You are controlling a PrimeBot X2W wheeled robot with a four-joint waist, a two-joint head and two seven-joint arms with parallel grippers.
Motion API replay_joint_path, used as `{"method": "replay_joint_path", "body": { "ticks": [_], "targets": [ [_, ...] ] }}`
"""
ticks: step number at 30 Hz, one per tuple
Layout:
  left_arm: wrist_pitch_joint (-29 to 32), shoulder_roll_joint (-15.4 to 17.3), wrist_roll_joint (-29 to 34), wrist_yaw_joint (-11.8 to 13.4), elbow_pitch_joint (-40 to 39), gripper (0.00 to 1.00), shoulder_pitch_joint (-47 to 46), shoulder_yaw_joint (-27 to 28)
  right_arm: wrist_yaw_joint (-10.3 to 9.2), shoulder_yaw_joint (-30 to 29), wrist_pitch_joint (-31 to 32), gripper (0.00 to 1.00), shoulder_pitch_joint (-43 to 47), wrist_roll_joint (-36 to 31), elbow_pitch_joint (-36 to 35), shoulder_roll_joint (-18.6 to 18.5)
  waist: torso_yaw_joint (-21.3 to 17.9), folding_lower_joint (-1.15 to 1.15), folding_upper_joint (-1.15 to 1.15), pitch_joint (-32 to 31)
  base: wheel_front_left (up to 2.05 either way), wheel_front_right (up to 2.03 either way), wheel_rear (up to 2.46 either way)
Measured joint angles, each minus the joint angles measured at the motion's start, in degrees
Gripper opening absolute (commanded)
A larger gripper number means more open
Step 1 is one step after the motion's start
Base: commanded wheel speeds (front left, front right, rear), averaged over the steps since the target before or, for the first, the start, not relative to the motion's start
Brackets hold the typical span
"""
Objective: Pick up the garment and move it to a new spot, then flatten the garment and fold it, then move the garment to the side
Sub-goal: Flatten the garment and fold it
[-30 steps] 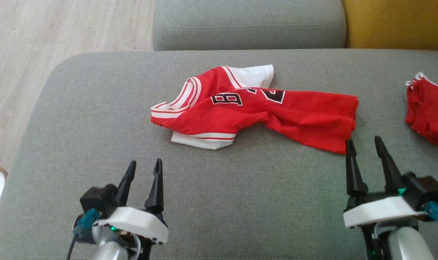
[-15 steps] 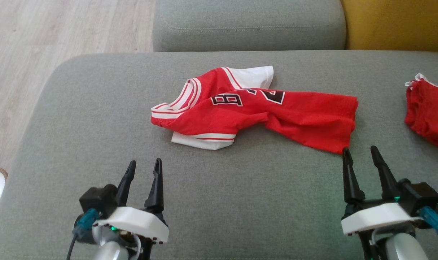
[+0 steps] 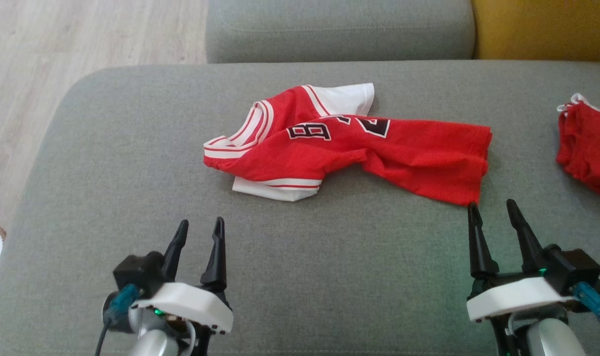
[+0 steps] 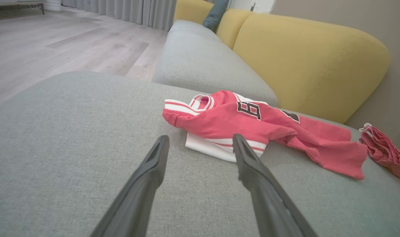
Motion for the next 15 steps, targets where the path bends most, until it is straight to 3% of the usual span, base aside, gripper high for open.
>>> {"method": "replay_joint_path", "body": {
  "ticks": [15],
  "targets": [
    [3.53,-0.86,0.23,-2.03,15.90,1.00,-14.79,-0.22,0.00,2.29,-0.03,1.00,-5.09,-0.07,-0.75,0.00,-3.69,0.01,0.00,8.38,0.00,0.00,0.00]
  ]
}}
